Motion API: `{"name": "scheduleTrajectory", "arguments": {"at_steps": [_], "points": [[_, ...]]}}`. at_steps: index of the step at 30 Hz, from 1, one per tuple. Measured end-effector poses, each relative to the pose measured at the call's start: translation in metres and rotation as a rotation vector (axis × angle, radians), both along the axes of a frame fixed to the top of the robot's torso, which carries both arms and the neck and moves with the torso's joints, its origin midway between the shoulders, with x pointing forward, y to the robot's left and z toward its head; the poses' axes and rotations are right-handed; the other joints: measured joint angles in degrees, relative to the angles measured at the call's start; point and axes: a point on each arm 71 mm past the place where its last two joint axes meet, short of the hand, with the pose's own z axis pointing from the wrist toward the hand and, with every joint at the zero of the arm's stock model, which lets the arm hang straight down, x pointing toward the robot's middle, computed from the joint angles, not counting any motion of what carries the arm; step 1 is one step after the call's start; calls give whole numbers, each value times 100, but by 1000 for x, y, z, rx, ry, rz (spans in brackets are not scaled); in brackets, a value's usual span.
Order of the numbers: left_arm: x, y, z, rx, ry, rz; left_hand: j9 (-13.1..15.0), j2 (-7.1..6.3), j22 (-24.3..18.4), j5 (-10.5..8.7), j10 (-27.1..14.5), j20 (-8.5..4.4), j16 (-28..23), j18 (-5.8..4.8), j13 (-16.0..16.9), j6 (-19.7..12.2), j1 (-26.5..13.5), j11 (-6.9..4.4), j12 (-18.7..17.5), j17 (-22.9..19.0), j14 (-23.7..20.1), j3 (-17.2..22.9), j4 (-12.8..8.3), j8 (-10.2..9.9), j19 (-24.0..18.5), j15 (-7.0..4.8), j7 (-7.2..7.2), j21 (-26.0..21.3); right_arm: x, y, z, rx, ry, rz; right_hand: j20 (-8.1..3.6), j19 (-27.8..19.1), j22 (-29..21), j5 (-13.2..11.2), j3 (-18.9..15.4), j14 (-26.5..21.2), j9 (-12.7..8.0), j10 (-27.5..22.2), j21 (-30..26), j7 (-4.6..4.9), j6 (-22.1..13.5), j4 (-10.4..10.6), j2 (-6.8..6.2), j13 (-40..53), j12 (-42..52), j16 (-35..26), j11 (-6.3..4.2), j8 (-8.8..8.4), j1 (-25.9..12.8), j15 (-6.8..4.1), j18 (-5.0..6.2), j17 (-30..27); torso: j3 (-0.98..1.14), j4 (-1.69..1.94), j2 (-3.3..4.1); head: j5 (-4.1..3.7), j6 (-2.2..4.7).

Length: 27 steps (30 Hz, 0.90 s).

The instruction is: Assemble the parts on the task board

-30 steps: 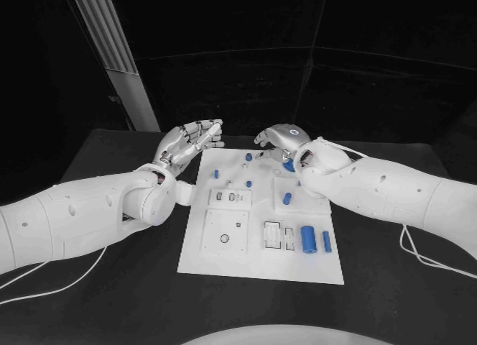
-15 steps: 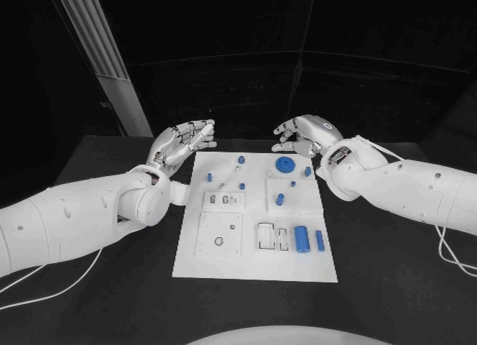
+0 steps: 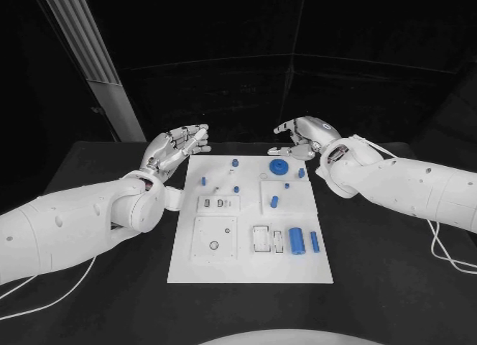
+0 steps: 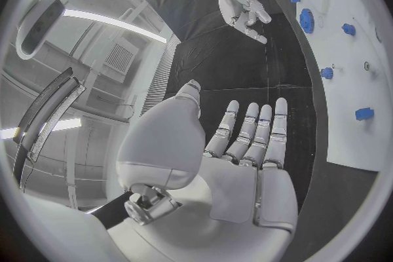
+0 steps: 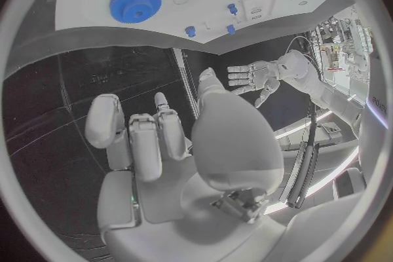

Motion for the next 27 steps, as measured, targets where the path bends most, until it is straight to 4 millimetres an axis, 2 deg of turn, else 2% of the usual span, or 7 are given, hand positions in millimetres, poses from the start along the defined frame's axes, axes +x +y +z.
{"name": "scheduleTrajectory", "arguments": {"at_steps": [3,6,10,12,16,23,27], "points": [[-1,-1,0,-1,1,-3,0,0,0,-1,0,0,0,0,0,-21,0,0,0,0,0,0,0,0,0,0,-21,0,4,-1,-2,-13,11,-14,77,78,188,0,206,50,46,170,103,29,203,34,-243,24,179,41,75,51,-243,51,0,29,0,2,3,-11,5],[-1,-1,0,-2,1,-5,0,0,0,-1,0,0,0,0,0,-21,0,0,0,0,0,0,0,0,0,0,-21,0,7,-1,-4,-29,17,-27,136,277,251,8,212,30,74,177,241,66,359,41,-263,23,183,41,82,118,-263,97,0,29,2,3,8,-14,6],[-2,-1,0,-4,2,-6,1,0,-4,-1,0,0,0,0,0,-21,0,0,0,0,0,0,0,0,0,0,-21,0,10,0,-8,-48,24,-41,175,853,253,406,368,17,108,197,595,103,578,30,-244,23,183,41,102,155,-5,124,-5,28,3,3,9,-6,-12],[-2,0,0,-4,2,-6,1,23,-4,-1,0,0,0,0,0,-42,23,0,0,0,-29,0,0,0,0,-1,0,0,12,0,-9,-55,28,-47,177,1214,253,507,463,17,114,197,819,95,654,16,-241,23,183,41,103,155,143,125,-175,28,3,2,9,-1,-19],[-2,1,0,-3,2,-5,1,23,-4,-1,0,0,0,0,0,-42,23,0,0,0,-42,0,0,0,0,0,0,0,14,0,-14,-70,43,-61,151,1345,253,760,652,17,129,197,1222,103,864,-19,-188,23,183,41,103,155,476,124,-364,28,4,-2,9,-1,-27],[-2,1,0,-4,3,-5,1,23,-4,-2,0,0,0,0,0,-42,23,0,0,0,-42,0,0,0,0,0,0,0,17,-1,-21,-97,82,-88,151,1345,252,999,742,17,128,194,1232,144,920,-109,-248,23,183,41,210,155,750,124,-363,27,4,-4,3,-1,-47],[-2,2,0,-4,3,-4,-5,23,-4,-2,0,0,0,0,0,-42,23,0,0,0,-42,0,0,0,0,0,0,0,17,-1,-24,-110,108,-96,171,1365,252,1211,742,37,128,195,1232,250,924,-109,-308,22,183,41,289,143,809,145,-363,27,4,-6,1,0,-55]]}}
